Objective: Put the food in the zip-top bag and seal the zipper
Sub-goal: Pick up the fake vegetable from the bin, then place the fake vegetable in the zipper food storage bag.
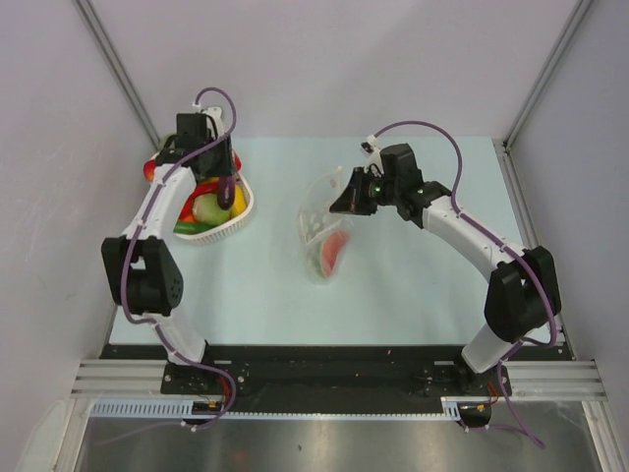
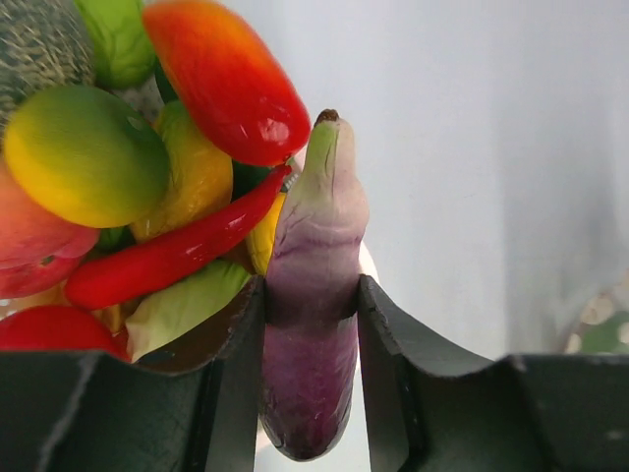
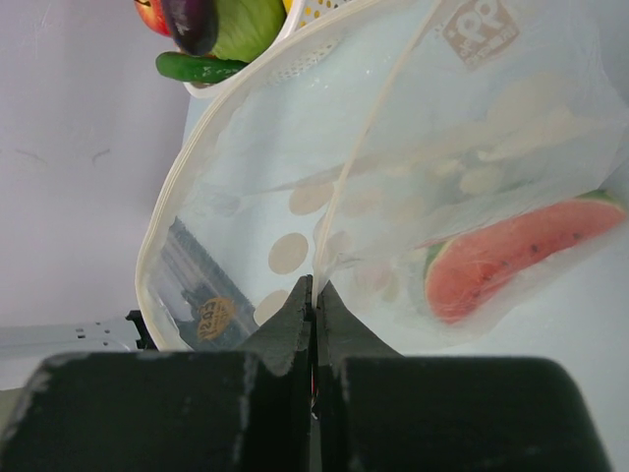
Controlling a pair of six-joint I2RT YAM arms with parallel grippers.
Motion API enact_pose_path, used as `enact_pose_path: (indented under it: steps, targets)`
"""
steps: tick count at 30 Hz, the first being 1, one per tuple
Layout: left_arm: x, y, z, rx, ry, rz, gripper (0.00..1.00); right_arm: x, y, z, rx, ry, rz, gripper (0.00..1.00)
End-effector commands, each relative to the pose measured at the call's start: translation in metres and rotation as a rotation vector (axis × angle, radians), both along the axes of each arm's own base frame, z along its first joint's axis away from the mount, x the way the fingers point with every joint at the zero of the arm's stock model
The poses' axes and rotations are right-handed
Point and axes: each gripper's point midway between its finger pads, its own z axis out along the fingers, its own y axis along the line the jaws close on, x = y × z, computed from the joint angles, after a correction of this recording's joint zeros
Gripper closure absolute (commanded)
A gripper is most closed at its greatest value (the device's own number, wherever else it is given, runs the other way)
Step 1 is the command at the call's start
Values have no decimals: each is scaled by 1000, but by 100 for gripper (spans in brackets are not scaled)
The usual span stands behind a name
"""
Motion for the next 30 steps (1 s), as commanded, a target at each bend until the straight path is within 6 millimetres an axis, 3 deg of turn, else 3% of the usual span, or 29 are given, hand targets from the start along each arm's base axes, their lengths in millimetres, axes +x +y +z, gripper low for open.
enact_pose_path:
  steps: [1,2,5,6,9,10,13,16,19,22,24,30]
  targets:
    - [-15,-10,81,-71,-186,-37,90,-2,4,28,59,-69,31,100]
    - [-21,-18,104,-106,-244,-71,89,-2,6,29,64,-73,34,100]
    - [-35,-47,149,-255,-354,-154,89,-5,11,32,79,-75,55,100]
    - [-49,-55,177,-280,-424,-187,89,-5,12,34,89,-79,63,100]
    - [-79,-95,224,-315,-563,-331,88,-11,20,38,124,-68,103,100]
    - [-91,-116,234,-321,-589,-393,88,-11,22,37,128,-58,105,100]
    - [-117,-148,251,-352,-632,-482,87,-12,25,42,143,-59,114,100]
    - [-132,-176,247,-397,-604,-529,86,-13,27,45,157,-63,123,100]
    - [-139,-203,226,-432,-551,-555,85,-13,28,46,162,-59,127,100]
    - [-146,-224,186,-431,-450,-561,85,-14,30,49,173,-59,137,100]
    - [-150,-230,168,-415,-407,-565,85,-14,29,53,177,-68,138,100]
    - [-159,-224,112,-334,-254,-545,85,-15,27,57,181,-82,137,100]
